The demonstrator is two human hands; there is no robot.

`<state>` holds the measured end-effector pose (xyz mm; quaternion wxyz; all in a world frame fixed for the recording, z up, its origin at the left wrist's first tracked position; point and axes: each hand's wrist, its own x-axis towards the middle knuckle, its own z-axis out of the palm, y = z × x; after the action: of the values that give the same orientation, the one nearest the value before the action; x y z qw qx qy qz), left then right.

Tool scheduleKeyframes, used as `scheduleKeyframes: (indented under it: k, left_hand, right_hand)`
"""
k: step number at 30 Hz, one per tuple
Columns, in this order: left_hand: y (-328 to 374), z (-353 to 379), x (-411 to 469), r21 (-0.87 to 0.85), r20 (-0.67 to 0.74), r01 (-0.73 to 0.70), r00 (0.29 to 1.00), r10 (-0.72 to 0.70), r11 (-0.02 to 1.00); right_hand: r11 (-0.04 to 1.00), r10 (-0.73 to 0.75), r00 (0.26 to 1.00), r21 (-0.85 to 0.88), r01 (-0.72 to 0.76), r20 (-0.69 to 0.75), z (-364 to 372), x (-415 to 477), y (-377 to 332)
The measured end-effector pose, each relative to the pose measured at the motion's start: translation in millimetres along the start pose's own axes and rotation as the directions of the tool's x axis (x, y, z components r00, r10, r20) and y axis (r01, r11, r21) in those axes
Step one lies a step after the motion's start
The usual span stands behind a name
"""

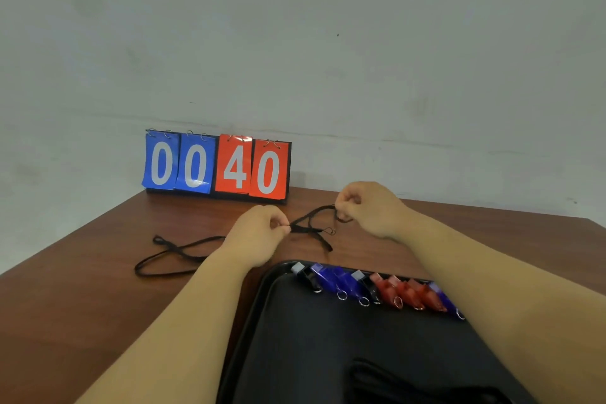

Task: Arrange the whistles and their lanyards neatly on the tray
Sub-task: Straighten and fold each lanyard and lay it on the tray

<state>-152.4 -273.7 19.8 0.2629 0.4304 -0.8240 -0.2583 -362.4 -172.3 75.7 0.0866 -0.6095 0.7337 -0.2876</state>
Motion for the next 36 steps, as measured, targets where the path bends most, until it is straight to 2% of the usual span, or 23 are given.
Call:
scheduleKeyframes:
  k: [3,6,9,12,15,17,20,24,26,29,31,33,36]
  left_hand:
    - [5,-4,-1,-0.126,-0.080,-0.017,0.997,0.007,0.992]
    - [10,-7,-4,-0.221,-0.086,-0.029,0.996,0.010,0.975]
    - [15,-12,-7,-0.415,-0.084,-0.021,0.996,-0.015,0.910]
    - [17,-17,-6,-0.606,-0.030,0.016,0.999,-0.043,0.795]
    - [18,-21,-6,-0.790,0.049,0.085,0.996,-0.076,0.607]
    - [17,-24,-6,-0.859,0.040,0.089,0.994,-0.106,0.504]
    - [16,-32,-6,-0.938,0.005,0.074,0.980,-0.200,0.339]
    - [10,-38,-6,-0.987,0.028,0.076,0.948,-0.317,0.139]
    - [4,-39,-4,-0.996,0.066,0.084,0.931,-0.359,0.033]
    - [-4,-42,-2,-0.989,0.113,0.064,0.906,-0.409,-0.133]
    - [-6,-42,-3,-0.977,0.132,0.045,0.894,-0.427,-0.208]
    - [-4,-41,-5,-0.969,0.146,0.045,0.895,-0.421,-0.242]
    - [1,-38,-7,-0.973,0.159,0.076,0.906,-0.392,-0.217]
  right_hand:
    - [0.987,0.013,0.994,0.162,0.005,-0.109,-10,0,-8]
    - [0.940,0.058,0.989,0.341,-0.008,-0.136,-13,1,-15]
    - [0.913,0.086,0.985,0.409,-0.017,-0.151,-13,0,-22]
    - [0.886,0.115,0.981,0.462,-0.031,-0.154,-12,0,-26]
    - [0.870,0.132,0.979,0.491,-0.038,-0.157,-9,4,-33]
    - [0.872,0.125,0.977,0.489,-0.026,-0.170,-10,7,-39]
    - [0.906,0.093,0.979,0.422,-0.009,-0.180,-16,10,-38]
    - [0.987,0.058,0.990,0.155,-0.038,-0.127,-25,6,-16]
    - [0.995,0.074,0.991,0.081,-0.065,-0.112,-30,1,2]
    - [0.973,0.180,0.972,0.172,-0.154,-0.149,-42,-11,36]
    - [0.937,0.272,0.946,0.272,-0.218,-0.176,-50,-21,56]
    - [0.902,0.344,0.915,0.346,-0.259,-0.212,-57,-32,73]
    - [0.868,0.408,0.878,0.406,-0.287,-0.251,-63,-48,92]
